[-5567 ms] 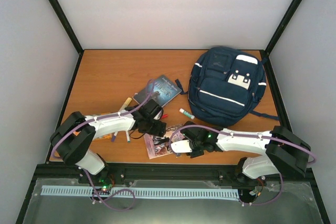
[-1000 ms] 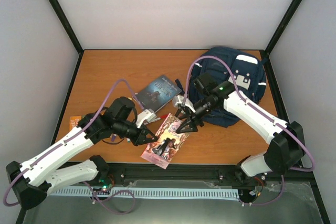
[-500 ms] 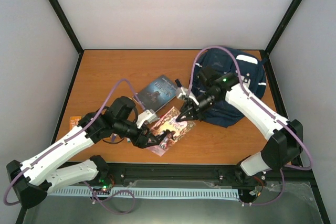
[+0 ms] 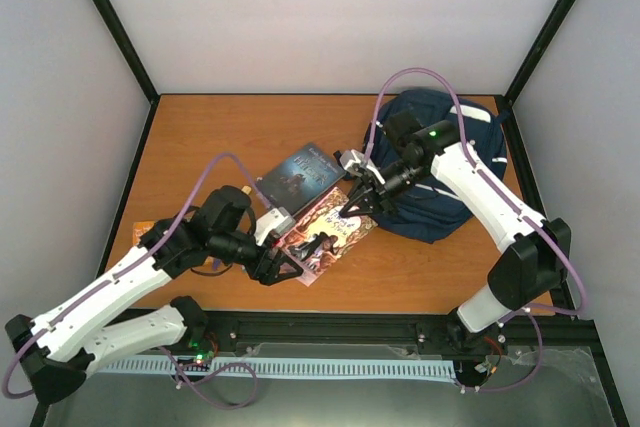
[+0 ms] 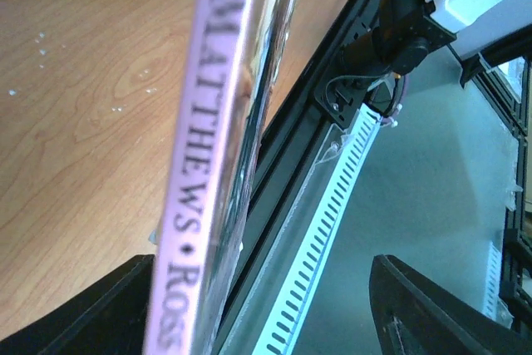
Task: Pack the student bag
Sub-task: Pick up the book from the center of the board.
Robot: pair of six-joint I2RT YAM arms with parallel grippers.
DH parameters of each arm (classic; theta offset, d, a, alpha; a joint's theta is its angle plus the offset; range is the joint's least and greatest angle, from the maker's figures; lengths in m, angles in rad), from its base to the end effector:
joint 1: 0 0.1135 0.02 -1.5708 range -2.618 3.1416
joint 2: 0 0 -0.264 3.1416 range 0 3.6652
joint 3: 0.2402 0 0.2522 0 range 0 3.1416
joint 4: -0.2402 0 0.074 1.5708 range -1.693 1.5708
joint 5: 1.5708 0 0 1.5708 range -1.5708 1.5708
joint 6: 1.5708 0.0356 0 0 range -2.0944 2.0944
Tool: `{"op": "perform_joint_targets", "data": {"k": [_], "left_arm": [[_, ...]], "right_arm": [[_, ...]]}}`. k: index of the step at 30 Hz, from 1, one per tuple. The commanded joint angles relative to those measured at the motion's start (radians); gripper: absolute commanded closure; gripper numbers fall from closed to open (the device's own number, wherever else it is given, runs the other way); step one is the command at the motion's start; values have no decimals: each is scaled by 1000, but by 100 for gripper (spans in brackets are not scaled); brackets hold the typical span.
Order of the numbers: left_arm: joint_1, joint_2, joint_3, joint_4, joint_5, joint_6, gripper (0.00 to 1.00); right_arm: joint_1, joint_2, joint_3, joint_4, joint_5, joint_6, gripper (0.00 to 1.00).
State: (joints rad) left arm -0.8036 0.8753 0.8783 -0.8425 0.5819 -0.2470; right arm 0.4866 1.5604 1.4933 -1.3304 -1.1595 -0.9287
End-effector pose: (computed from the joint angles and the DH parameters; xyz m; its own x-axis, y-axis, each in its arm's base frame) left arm 0.1004 -0.1323 0.2997 -0.7103 0.4424 -0.5476 0.7039 0.4371 -0.5599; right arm 0.2330 0.1602 0.3340 -0.2598 -0.4997 -0.8263 -0.8929 -0.2015 0.4026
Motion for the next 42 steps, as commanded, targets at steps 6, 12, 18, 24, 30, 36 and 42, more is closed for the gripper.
{"op": "perform_joint_targets", "data": {"k": [6, 12, 18, 24, 30, 36, 42], "left_arm": [[-8, 1, 71, -22, 2, 2, 42], [-7, 36, 69, -18, 39, 2, 63], [-8, 38, 57, 33, 38, -29, 95], [-8, 19, -10, 167, -46, -169, 99], [-7, 0, -119, 274, -120, -301, 99], [-8, 38, -164, 347, -108, -360, 99], [-8, 120, -173, 400, -123, -428, 99]], "right_arm": [[-5, 11, -18, -66, -11, -70, 97], [-6, 4, -20, -38, 0, -34, 97], [-8, 4, -26, 0, 39, 13, 79], [-163, -80, -106, 130, 239, 117, 45], [-413, -94, -164, 144, 482, 49, 43], [-479, -157, -345, 309, 776, 8, 44], [-473, -195, -480, 411, 844, -16, 45]]}}
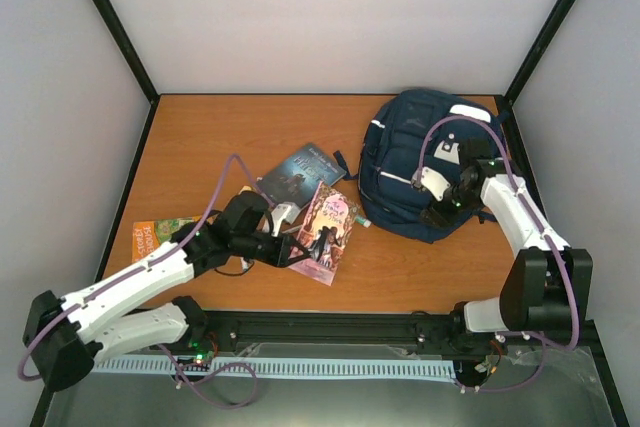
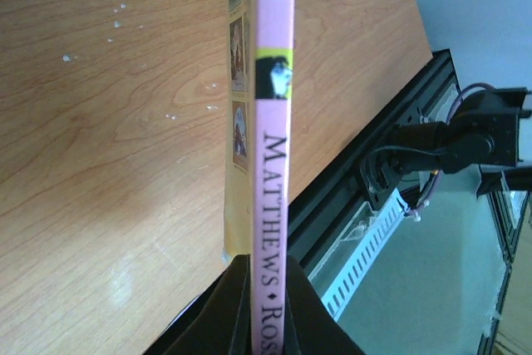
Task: Pack the student bag
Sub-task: Pick up the book from the center of the board, then place the book in the student bag.
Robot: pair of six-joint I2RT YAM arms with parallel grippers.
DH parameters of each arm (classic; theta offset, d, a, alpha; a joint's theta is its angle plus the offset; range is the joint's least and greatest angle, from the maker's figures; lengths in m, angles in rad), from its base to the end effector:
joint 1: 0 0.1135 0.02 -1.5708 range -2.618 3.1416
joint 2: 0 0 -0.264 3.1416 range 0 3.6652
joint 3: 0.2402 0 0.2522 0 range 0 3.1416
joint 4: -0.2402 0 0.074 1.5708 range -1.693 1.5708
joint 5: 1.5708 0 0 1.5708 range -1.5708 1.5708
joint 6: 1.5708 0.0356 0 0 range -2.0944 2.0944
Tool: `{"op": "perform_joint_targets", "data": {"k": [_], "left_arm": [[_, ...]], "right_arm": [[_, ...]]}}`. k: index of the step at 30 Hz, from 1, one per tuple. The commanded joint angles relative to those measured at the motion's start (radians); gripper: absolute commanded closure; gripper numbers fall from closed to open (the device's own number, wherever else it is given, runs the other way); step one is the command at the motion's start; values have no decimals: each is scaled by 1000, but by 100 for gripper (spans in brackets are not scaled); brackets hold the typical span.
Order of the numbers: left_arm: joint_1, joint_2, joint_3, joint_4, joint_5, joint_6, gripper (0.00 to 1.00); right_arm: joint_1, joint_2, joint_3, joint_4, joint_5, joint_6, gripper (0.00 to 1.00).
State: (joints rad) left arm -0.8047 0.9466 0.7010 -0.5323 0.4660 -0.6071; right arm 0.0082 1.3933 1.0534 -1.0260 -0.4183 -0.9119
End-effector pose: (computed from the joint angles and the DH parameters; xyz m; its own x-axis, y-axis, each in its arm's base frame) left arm 0.1225 -0.1504 0.2521 -0.8935 0.1936 -0.4052 0.4334 0.6078 -0.6654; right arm 0.2459 0.0165 0.2439 -0.5282 -0.7268 -0.4390 -0.8293 0.5527 0.0826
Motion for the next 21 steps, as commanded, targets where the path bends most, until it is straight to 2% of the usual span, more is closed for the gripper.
{"op": "perform_joint_targets", "data": {"k": [1, 10, 17, 21], "left_arm": [[-7, 63, 3, 103, 0, -76, 99], [-6, 91, -5, 171, 4, -104, 99], [-7, 101, -16, 226, 34, -132, 99], [-7, 122, -9, 232, 46, -139, 99]], "right_arm": [[11, -28, -58, 124, 114, -34, 45], [48, 7, -105, 204, 165, -38, 51], [57, 54, -112, 235, 153, -37, 60], [62, 57, -114, 231, 139, -41, 60]]}}
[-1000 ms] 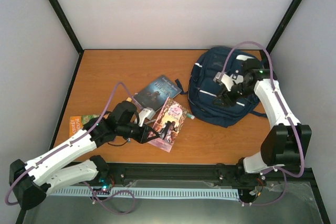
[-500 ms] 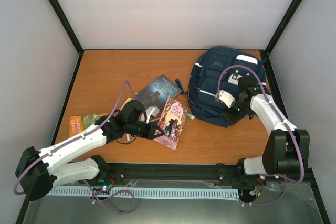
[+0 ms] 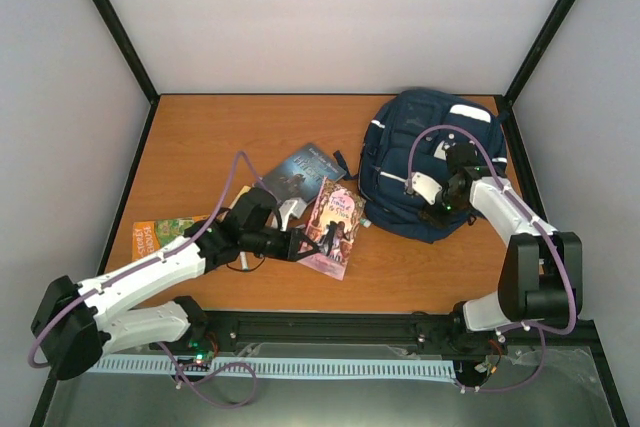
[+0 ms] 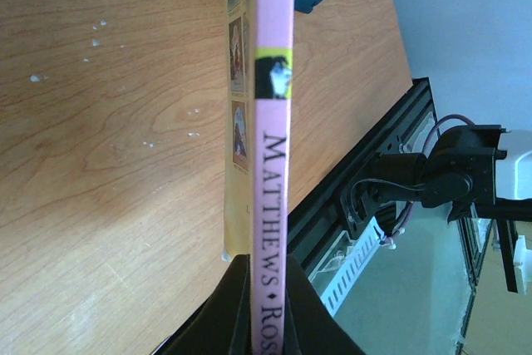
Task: Pack the student bag
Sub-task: Place the book in the student bag.
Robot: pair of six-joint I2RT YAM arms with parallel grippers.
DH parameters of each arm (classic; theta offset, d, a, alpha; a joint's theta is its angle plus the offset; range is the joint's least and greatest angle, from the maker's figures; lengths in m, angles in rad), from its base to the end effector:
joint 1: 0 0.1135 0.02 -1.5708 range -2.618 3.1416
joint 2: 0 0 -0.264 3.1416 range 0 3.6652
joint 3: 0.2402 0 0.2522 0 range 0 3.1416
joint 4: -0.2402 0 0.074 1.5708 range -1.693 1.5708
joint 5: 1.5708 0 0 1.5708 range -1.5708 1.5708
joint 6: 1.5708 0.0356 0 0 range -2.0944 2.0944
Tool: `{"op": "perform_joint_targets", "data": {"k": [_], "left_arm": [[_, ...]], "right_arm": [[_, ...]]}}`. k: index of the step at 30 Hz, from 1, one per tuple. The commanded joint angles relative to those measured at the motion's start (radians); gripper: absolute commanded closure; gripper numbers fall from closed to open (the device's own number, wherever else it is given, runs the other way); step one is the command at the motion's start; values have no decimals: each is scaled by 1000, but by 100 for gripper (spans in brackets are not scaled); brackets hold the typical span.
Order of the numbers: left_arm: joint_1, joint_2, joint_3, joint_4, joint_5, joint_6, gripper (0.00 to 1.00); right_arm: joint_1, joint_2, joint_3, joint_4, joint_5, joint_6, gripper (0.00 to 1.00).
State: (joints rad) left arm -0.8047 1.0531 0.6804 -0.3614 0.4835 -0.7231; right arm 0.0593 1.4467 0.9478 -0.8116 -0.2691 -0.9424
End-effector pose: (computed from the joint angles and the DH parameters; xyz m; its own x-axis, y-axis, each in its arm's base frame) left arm 0.1390 -0.1683 0.2389 -0.9288 0.1203 -0.3506 0.3504 0.5932 -0.7248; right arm 0.2580 0.0248 0.2063 -0.4656 -0.8089 -0.3591 -0.8541 0.5170 -0.0572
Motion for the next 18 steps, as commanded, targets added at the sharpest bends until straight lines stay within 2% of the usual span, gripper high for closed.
{"op": "perform_joint_targets", "data": {"k": [1, 8, 15, 18], "left_arm": [[-7, 18, 11, 61, 25, -23, 99], [-6, 31, 10, 83, 32, -21, 99], [-7, 56, 8, 107, 56, -17, 99], [-8, 72, 7, 121, 70, -20, 99]], "right_arm": [[12, -1, -7, 15, -15, -10, 59], [18, -29, 0, -39, -71, -54, 59], [34, 13, -25, 21, 3, -29, 59], [36, 32, -22, 43, 19, -8, 68]]}}
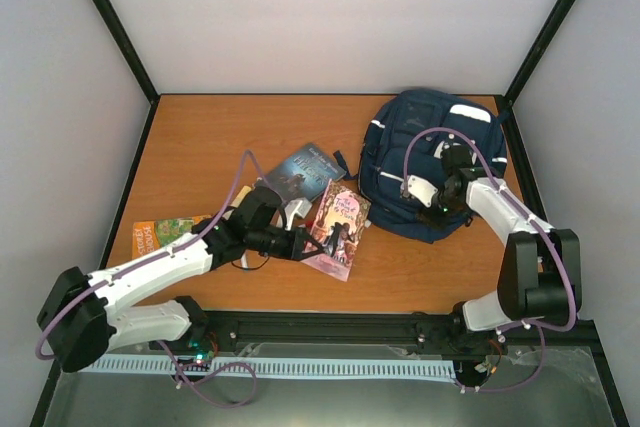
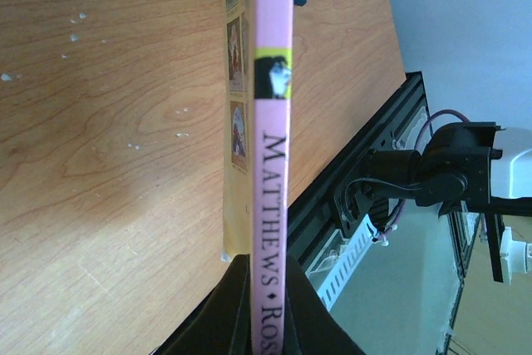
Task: Pack the student bag
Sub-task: Place the book in the student bag.
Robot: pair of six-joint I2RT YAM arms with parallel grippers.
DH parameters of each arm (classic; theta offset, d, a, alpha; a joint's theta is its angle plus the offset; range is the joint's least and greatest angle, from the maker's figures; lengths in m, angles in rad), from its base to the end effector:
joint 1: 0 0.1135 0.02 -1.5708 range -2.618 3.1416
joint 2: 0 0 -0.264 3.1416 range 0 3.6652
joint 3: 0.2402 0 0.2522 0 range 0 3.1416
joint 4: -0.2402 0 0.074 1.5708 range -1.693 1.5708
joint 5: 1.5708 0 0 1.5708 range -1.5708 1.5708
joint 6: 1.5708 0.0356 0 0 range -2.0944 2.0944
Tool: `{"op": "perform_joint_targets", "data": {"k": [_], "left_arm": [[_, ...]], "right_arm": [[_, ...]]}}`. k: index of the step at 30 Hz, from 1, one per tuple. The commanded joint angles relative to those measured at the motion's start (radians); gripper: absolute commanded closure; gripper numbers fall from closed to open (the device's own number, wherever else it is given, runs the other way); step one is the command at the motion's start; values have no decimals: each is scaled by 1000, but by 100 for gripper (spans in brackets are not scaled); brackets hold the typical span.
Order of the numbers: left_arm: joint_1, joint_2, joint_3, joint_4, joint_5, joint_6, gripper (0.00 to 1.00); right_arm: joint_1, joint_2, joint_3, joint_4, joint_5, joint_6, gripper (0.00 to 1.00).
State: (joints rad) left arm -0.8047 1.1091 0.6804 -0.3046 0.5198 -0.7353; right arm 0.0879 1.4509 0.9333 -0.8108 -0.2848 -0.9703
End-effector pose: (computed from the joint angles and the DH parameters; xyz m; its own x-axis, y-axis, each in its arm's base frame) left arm 0.1454 -0.1766 0.2324 -0.9353 0.1325 -0.3280 0.3423 0.5726 -0.7450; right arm 0.2551 0.0325 0.2015 -0.4215 -0.8320 -0.3607 -0.8834 0.4666 -0.0439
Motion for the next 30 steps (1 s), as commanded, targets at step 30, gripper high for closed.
{"op": "perform_joint_targets", "data": {"k": [30], "left_arm": [[-114, 298, 136, 296, 145, -23, 99]], "right_arm": [[17, -239, 263, -81, 101, 65, 97]]}}
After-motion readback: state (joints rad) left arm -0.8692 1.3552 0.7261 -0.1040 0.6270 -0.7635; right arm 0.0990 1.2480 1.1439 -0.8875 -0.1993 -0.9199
